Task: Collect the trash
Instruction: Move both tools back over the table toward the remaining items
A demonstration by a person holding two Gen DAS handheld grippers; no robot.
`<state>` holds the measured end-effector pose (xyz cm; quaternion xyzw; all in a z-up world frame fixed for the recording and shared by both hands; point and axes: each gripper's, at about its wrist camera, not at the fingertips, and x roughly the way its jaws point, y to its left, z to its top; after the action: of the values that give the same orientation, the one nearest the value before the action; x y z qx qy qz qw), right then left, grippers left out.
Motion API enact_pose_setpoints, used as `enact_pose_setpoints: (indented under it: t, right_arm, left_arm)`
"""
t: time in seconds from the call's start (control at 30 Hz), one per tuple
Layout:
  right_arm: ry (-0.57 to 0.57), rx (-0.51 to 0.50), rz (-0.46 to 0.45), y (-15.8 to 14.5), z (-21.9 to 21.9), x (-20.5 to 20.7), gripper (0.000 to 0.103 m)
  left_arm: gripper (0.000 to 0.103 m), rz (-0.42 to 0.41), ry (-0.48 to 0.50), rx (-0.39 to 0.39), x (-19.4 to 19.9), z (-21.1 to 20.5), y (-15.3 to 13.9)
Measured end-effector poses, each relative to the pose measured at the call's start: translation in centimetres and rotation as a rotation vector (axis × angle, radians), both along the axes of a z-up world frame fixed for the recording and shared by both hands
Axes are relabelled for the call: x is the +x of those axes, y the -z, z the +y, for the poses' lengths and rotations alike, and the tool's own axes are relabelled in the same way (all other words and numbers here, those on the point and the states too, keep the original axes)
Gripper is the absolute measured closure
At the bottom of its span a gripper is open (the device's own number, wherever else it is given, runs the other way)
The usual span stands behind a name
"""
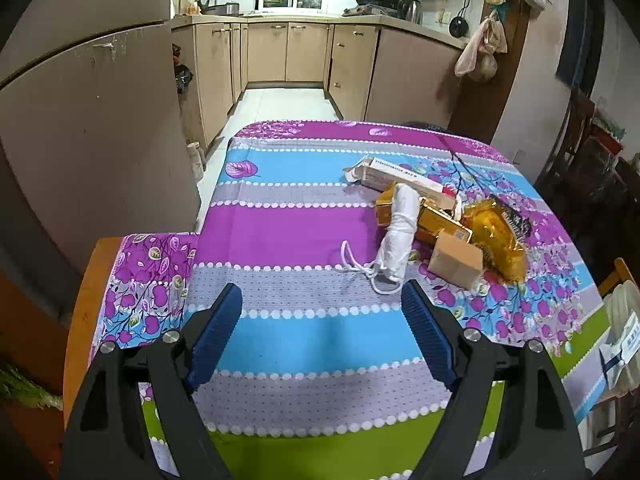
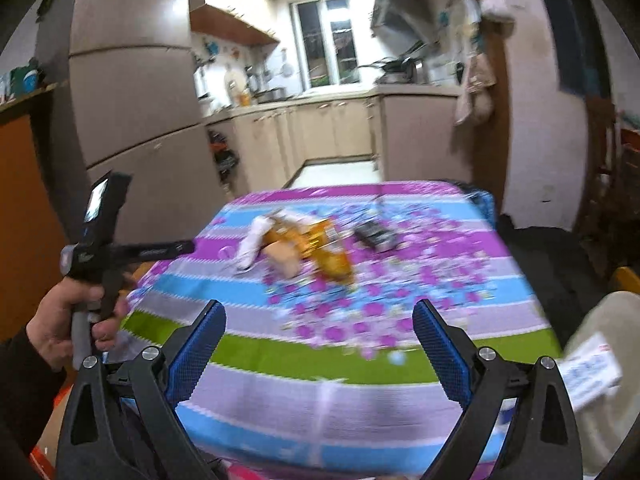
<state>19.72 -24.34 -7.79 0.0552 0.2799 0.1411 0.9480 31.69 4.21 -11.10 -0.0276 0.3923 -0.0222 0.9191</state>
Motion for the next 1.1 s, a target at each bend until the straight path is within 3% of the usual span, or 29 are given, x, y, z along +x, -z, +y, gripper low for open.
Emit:
enact_pose_setpoints:
  t: [0.2, 0.37, 0.6, 0.73, 0.83, 0.93, 1.03, 1.1]
  right_arm:
    - [-0.016, -0.012, 0.029, 1.3, 1.8, 1.5, 0.009]
    - [0.166, 0.033, -0.016, 1.4, -5.3, -1.6, 0.009]
    - [0.420, 0.100, -0.027, 1.9, -15.6, -8.5, 0.009]
    - [0.489, 0.082, -0.050, 1.5, -18.1, -11.4, 0.009]
    - [0.466, 0.076, -0.046, 1.5, -18.3, -11.5, 0.009]
    - [0.387, 0.063, -0.037, 1.8, -16.5, -9.9, 0.009]
    - [0.210, 0.027, -0.006, 2.1, -12.4, -5.4, 0.009]
    - [0.103, -0.005, 0.006, 2.1, -9.5, -2.1, 0.011]
  left_arm:
    - [0.025, 0.026, 0.028, 0.004, 0.7, -0.3, 1.3]
    - [0.025, 0.012, 0.044, -0.030, 0.7, -0.3, 1.2]
    - [0.025, -0.056, 0.403, -0.027, -1.2, -11.2, -1.0]
    - [0.025, -0.041, 0.503, -0.055, -1.8, -15.2, -0.9]
    - [0.025, -0.038, 0.464, -0.045, -1.7, -14.6, 0.1]
    - [0.024, -0.032, 0.347, -0.038, -0.9, -11.0, 1.3]
    - [0.022, -0.012, 0.228, -0.027, 0.2, -6.8, 2.4]
    - [0.021, 0.017, 0.200, -0.033, 1.1, -5.3, 3.0]
